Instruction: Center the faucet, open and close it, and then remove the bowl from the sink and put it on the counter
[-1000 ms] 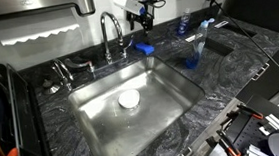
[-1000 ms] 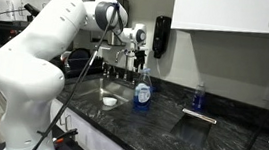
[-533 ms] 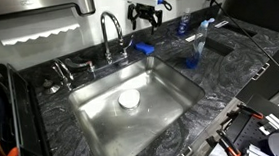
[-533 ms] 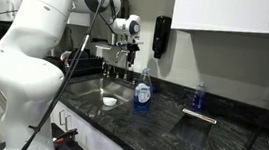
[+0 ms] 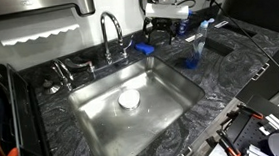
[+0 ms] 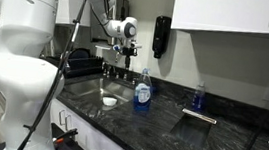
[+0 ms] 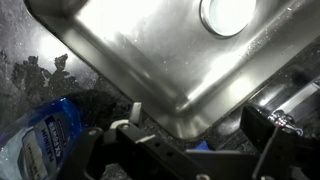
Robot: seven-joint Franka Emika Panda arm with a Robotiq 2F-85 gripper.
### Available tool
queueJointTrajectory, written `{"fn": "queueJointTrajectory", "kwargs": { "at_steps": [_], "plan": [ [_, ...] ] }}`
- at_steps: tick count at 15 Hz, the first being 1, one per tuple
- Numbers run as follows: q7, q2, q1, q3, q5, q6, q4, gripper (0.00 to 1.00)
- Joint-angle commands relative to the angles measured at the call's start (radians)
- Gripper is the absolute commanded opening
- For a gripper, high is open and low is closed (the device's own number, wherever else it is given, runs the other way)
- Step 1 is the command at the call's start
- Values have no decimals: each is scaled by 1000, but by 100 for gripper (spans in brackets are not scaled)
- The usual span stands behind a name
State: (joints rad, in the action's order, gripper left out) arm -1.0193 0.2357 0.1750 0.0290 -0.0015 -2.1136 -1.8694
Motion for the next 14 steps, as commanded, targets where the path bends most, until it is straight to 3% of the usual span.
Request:
{"fn": "queueJointTrajectory", "kwargs": {
  "at_steps": [1,2,8,14],
  "plan": [
    [137,-47,-21,13,7,-110,-136,100],
    [74,-11,-7,7,-2,-53,-60,100],
    [106,-20,-10,7,-2,-82,-97,100],
    [94,-10,52,80,12,-116,-92,100]
  ]
}}
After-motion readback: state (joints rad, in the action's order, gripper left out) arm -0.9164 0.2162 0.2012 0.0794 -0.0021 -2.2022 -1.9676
